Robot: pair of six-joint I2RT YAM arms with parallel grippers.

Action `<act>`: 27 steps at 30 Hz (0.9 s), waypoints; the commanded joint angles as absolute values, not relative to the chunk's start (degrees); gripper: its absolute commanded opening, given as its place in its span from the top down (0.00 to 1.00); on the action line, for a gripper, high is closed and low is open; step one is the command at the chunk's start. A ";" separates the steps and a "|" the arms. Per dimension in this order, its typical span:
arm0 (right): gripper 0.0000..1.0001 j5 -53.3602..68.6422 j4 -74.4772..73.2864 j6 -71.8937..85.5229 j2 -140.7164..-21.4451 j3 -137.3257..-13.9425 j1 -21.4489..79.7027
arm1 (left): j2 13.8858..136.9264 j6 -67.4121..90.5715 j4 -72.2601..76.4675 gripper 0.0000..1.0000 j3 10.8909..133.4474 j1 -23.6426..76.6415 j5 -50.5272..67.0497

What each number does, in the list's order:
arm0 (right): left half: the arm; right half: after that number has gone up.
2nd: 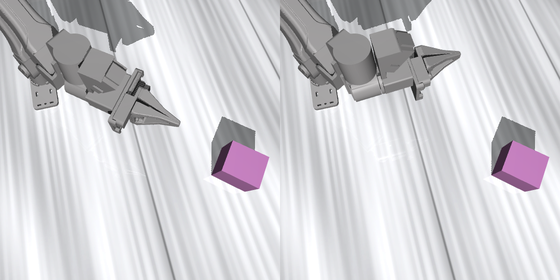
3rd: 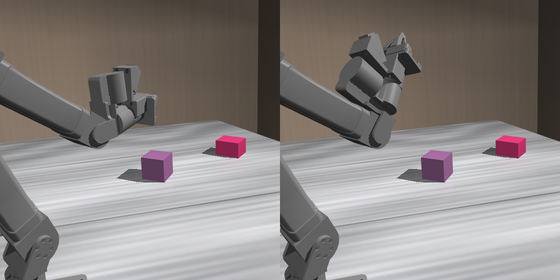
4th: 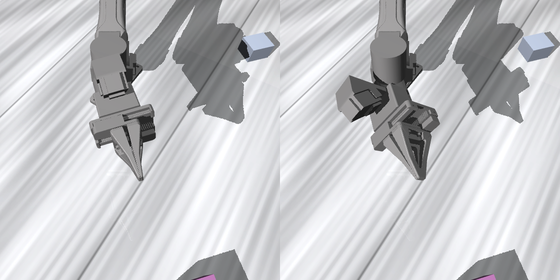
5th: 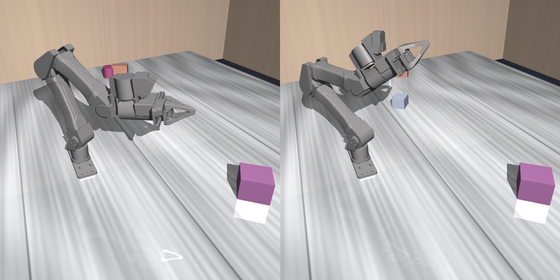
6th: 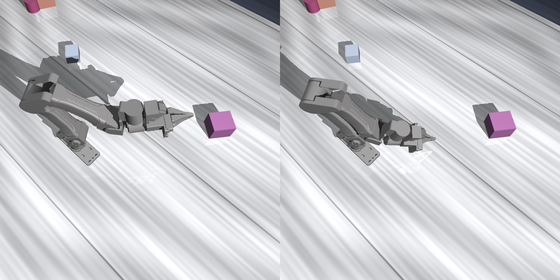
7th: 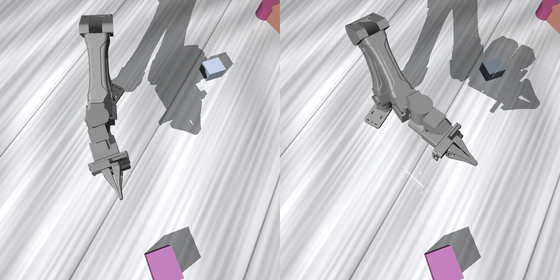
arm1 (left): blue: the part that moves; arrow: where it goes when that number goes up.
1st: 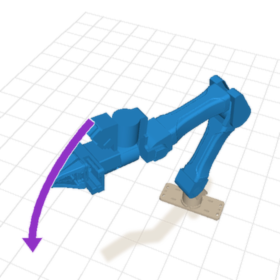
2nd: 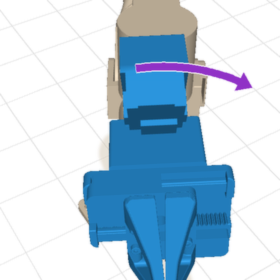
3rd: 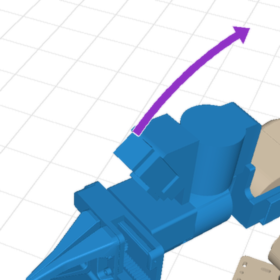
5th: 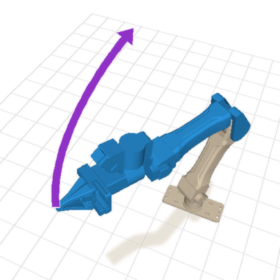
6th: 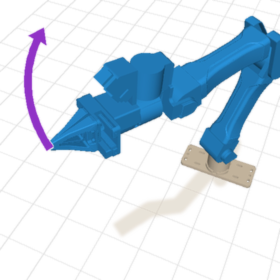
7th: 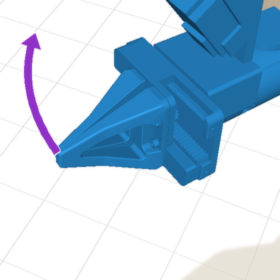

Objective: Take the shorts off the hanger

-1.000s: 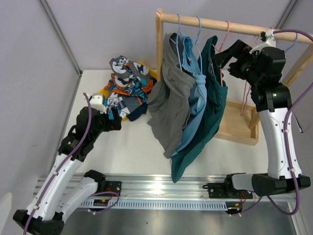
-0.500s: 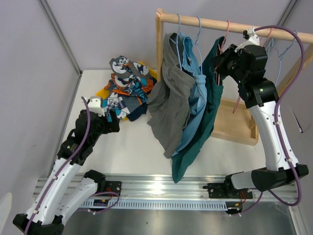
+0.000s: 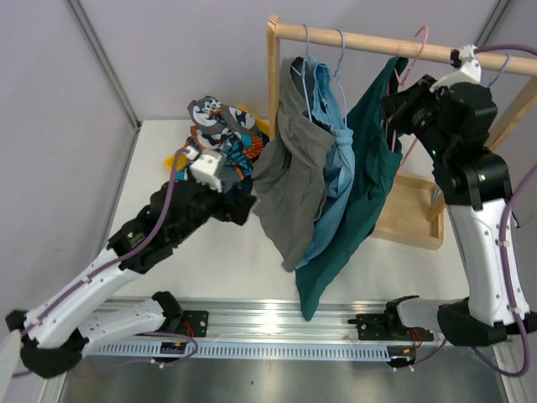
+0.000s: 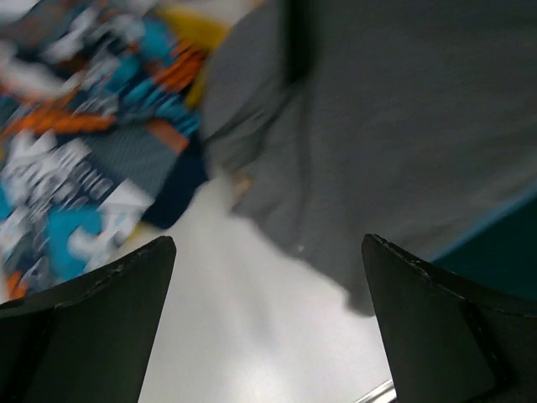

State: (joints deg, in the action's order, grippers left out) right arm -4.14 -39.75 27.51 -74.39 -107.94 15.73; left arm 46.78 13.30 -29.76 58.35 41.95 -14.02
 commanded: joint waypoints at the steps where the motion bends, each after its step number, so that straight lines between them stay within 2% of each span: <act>1: 1.00 -6.50 -38.14 29.18 -67.95 -111.63 17.48 | 54.54 10.99 -17.53 0.01 67.83 53.32 -14.51; 4: 1.00 -6.85 -39.02 30.58 -65.57 -108.30 18.98 | 61.68 8.53 -9.18 0.01 72.50 64.39 -11.78; 10: 1.00 -6.07 -40.16 33.13 -60.30 -102.14 21.79 | 76.96 7.65 -1.68 0.01 82.70 72.84 -5.28; 14: 1.00 -6.68 -42.18 32.43 -59.06 -102.39 22.32 | 82.25 7.21 3.33 0.01 85.69 77.25 -3.87; 22: 1.00 -7.03 -43.24 30.76 -58.98 -102.57 22.32 | 85.34 9.32 4.93 0.01 87.71 81.91 -2.63; 27: 1.00 -7.12 -41.93 30.59 -58.01 -99.41 22.32 | 83.59 8.17 0.45 0.01 90.96 84.99 -7.29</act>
State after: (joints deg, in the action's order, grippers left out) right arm -6.26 -46.63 31.29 -59.27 -100.31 22.02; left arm 86.04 8.56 0.01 86.89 83.48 -5.26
